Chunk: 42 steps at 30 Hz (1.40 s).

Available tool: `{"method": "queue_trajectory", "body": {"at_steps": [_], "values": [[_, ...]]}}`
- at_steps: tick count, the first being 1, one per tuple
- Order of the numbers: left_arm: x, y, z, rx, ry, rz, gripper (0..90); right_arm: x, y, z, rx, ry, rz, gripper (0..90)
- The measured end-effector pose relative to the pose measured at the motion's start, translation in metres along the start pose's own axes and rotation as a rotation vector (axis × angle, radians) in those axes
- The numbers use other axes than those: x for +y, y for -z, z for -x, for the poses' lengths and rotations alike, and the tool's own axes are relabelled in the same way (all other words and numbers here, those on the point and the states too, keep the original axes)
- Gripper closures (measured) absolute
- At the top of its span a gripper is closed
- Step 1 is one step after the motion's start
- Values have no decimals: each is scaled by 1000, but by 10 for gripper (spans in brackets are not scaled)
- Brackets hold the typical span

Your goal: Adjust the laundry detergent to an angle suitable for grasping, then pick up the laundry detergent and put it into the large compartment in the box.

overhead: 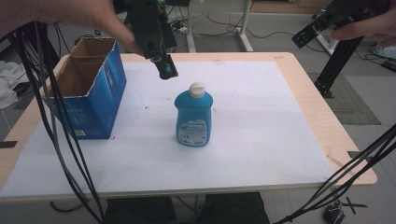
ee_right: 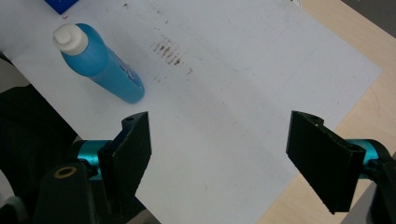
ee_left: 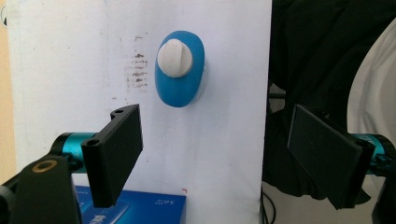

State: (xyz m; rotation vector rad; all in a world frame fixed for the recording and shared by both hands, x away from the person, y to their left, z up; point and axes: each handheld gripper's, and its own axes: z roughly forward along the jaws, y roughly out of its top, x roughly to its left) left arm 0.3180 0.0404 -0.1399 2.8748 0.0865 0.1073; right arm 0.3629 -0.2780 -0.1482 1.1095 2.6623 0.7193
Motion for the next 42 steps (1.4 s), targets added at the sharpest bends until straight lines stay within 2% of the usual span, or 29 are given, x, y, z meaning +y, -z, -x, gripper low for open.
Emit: {"method": "queue_trajectory", "body": {"at_steps": [33, 42], "values": [[-2, -1, -4, 3, -3, 6, 181, 0, -5, 4, 9, -2, 5, 216], [-1, -8, -11, 6, -13, 6, 181, -2, -8, 5, 13, -2, 4, 216]]}}
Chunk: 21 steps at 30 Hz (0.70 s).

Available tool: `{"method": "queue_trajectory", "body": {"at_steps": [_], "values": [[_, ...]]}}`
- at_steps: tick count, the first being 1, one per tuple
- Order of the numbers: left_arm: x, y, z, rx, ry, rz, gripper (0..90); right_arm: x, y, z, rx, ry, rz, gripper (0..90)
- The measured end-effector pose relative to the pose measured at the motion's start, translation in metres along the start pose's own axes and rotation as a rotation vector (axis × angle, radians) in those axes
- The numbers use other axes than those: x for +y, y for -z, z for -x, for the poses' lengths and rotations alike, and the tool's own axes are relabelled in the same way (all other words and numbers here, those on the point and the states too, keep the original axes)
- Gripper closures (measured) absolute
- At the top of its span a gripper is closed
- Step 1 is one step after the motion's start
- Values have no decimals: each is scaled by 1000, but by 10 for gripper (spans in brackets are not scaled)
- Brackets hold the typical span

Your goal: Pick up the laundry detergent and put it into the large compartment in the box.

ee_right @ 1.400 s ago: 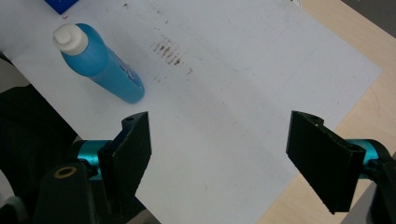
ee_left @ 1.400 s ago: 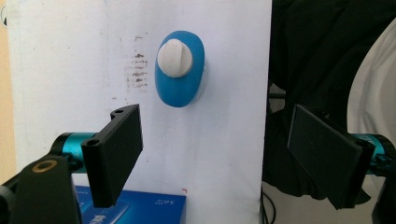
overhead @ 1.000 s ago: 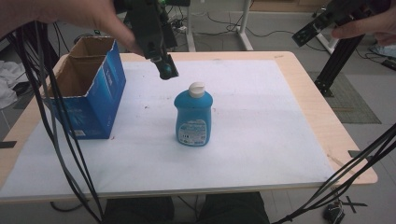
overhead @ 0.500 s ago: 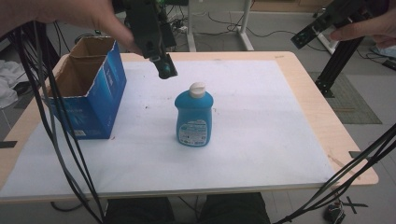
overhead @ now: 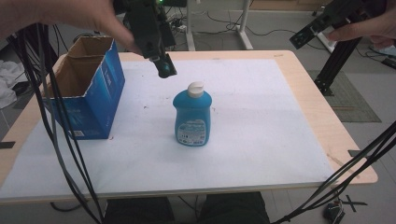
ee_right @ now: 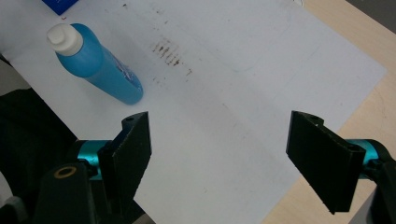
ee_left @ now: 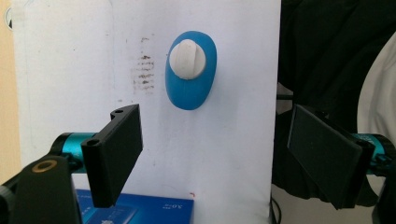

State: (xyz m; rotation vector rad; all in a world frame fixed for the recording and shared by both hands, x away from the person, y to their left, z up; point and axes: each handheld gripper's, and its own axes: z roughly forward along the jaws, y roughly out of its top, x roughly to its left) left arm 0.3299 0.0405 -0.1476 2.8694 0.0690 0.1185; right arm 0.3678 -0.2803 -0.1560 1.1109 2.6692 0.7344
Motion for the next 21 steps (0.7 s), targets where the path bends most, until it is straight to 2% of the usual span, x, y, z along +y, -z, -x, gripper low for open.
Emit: {"method": "queue_trajectory", "body": {"at_steps": [8, 21], "values": [[-1, -10, -6, -6, -34, 1, 181, -2, -1, 0, 1, 0, 3, 216], [1, -34, -12, -20, -50, -12, 181, -5, -7, 3, 7, -5, -6, 216]]}}
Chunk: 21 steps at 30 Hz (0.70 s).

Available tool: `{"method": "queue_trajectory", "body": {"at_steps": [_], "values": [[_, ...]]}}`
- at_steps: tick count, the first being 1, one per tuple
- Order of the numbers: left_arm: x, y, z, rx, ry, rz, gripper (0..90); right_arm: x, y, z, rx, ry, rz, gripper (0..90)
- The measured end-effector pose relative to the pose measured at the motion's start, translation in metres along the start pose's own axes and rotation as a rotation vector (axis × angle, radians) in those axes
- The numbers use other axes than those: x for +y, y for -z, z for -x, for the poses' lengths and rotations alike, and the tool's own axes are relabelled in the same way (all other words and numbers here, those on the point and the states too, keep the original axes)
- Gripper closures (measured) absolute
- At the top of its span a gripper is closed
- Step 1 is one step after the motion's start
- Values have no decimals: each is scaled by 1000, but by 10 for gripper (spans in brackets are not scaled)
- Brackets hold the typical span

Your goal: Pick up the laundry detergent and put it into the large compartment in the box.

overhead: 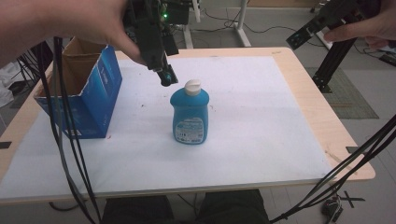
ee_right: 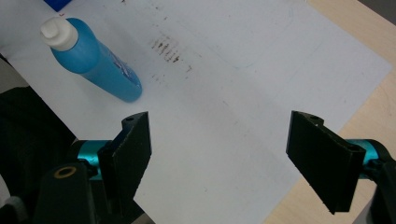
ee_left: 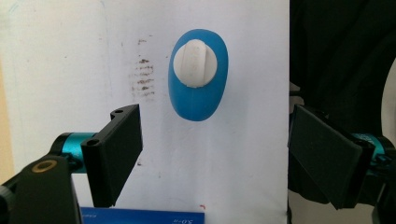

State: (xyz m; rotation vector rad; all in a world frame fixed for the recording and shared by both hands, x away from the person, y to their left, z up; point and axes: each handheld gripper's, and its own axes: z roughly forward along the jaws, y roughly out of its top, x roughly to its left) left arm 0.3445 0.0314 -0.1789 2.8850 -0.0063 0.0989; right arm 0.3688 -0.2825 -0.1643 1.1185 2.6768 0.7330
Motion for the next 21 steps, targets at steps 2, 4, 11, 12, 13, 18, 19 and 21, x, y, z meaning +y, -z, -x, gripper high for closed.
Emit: {"method": "queue_trajectory", "body": {"at_steps": [2, 4, 11, 12, 13, 18, 19, 21], "values": [[1, -4, 0, -3, -3, -2, 180, 0, -1, 0, 1, -1, 1, 216], [3, -8, -1, -5, -7, -4, 181, -1, -1, -1, 1, -4, -1, 216], [7, -19, -3, -11, -18, -9, 181, -2, -3, -1, 5, 1, -4, 216], [8, -20, -4, -13, -18, -8, 180, -2, -4, -2, 5, -1, -4, 216], [8, -22, -4, -13, -19, -9, 180, -2, -4, -2, 6, 1, -4, 216], [11, -34, -6, -23, -27, -18, 180, -4, -4, -2, 8, 0, -4, 216], [11, -34, -6, -23, -27, -18, 180, -4, -4, -2, 8, 0, -4, 216], [14, -41, -6, -26, -28, -20, 180, -4, -4, -2, 6, -1, -5, 216]]}}
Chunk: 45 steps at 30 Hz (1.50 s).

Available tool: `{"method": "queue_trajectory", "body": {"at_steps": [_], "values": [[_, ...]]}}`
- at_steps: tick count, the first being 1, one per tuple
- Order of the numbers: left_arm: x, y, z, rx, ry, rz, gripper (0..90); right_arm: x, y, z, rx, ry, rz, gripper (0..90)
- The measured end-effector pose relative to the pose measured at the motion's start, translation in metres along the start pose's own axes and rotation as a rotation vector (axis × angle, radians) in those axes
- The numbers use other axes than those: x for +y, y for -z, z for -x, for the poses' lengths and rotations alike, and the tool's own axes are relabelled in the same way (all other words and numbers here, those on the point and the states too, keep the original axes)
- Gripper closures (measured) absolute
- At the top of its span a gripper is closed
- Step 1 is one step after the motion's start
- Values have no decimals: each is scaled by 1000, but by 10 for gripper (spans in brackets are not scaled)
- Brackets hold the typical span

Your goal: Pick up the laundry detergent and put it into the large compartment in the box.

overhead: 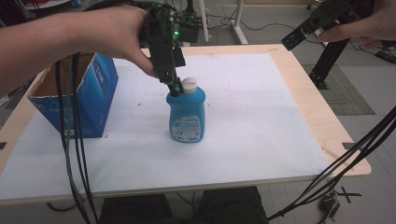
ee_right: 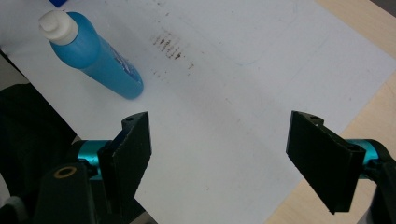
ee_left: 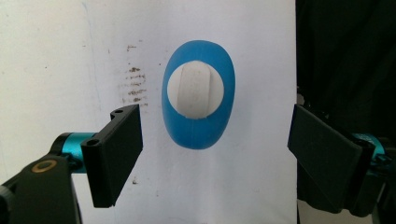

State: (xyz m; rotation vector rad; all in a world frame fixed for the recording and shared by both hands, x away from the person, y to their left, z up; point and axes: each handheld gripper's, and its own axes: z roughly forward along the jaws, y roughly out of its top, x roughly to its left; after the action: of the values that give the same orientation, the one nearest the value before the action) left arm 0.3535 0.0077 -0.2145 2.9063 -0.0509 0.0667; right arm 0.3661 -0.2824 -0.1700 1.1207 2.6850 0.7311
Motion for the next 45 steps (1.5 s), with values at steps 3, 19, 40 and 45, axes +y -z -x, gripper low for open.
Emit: {"method": "queue_trajectory", "body": {"at_steps": [3, 19, 40, 45], "values": [[2, -5, -1, 0, -2, -4, 180, 0, 0, 0, 0, 3, 2, 216], [4, -40, -8, -2, 11, -34, 180, -5, -2, 2, 4, 1, 5, 216], [6, -64, -12, -20, 18, -71, 181, -8, -2, 2, 4, -8, 7, 216], [6, -64, -12, -22, 15, -75, 181, -8, -1, 1, 5, -3, 10, 216]]}}
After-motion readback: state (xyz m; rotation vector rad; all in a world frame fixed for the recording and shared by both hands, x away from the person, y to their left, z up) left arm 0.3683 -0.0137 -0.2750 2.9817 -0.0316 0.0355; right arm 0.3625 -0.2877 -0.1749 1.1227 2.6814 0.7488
